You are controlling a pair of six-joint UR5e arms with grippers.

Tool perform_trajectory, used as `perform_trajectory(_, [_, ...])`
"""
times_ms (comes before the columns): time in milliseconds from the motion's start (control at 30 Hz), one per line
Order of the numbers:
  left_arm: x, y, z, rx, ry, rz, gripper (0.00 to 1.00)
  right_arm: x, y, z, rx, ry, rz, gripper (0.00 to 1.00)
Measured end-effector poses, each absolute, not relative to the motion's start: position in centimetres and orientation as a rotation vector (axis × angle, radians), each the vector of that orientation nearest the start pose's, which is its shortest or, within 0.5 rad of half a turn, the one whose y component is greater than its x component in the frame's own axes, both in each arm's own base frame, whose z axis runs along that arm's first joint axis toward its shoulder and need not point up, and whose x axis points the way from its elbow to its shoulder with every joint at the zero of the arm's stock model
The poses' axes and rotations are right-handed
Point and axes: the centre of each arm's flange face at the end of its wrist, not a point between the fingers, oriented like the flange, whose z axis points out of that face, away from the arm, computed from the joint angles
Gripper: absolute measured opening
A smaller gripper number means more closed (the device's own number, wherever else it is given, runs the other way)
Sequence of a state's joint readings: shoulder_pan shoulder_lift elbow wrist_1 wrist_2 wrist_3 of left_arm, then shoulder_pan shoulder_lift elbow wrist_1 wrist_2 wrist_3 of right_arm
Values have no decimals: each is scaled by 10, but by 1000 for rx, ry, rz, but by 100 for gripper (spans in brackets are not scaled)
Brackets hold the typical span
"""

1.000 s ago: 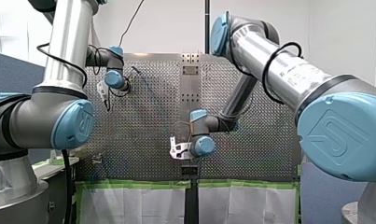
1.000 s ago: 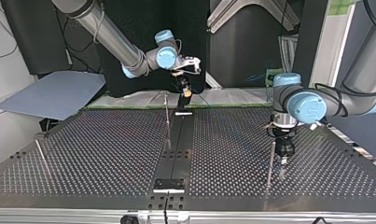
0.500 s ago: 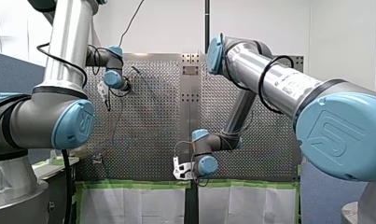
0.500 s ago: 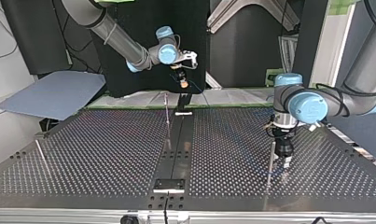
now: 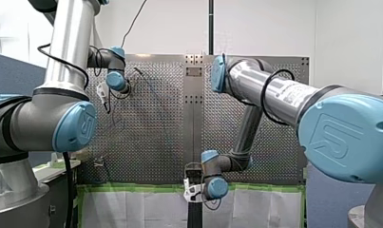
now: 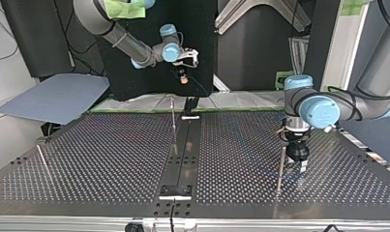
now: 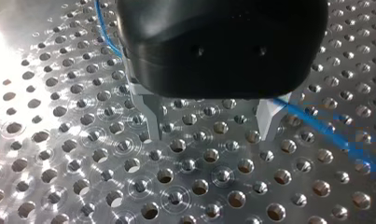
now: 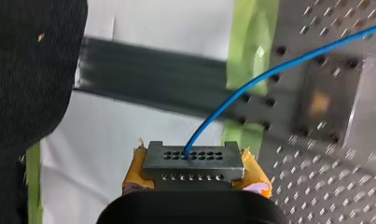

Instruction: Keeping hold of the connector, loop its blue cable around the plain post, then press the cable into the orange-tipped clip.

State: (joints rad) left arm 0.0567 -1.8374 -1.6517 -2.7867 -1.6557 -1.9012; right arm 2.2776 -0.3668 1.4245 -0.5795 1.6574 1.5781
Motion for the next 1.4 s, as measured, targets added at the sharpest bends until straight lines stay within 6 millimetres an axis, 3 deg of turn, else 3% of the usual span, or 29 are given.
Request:
perform_trajectory(333, [587,-91,340,-374,1521,-149,99,480,-410,-181,2042,-1093,1162,0])
perform_trajectory(1400, [587,-89,338,-381,1523,-148,99,452,-424,-187,1963,-1159,1108,0])
